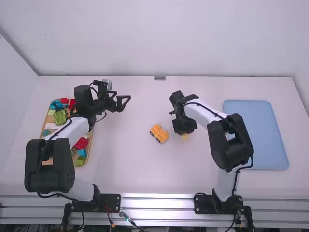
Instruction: Assemble lego blocks to make yellow taxi
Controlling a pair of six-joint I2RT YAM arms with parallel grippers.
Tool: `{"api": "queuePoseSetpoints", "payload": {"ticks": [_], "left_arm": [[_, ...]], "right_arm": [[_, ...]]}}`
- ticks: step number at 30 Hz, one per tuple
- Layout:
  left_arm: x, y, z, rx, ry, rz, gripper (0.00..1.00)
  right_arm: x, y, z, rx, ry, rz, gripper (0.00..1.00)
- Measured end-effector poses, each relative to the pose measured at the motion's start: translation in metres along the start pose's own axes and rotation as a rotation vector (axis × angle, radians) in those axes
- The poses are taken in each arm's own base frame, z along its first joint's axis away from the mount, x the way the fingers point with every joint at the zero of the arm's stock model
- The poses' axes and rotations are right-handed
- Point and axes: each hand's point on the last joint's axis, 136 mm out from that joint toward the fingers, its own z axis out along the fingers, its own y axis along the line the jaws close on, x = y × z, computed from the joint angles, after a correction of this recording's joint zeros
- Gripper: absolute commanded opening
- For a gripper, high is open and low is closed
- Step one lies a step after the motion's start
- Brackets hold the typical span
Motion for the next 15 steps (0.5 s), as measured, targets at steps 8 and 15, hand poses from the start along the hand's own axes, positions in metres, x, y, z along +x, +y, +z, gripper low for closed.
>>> {"api": "queuePoseSetpoints", "payload": {"ticks": [8,15], "left_arm": [[-0.002,0.002,0.0,-0.012,-0.006,0.005,0.99],[0.0,0.011,0.0,-0.066,-0.002,-0.003,0.99]], "right_arm": [[0.028,0.009,0.009,0.016,0.096,-0.709,0.05],[0.023,0.008,0.024,0.091,0.078,-1.05,0.0]]}}
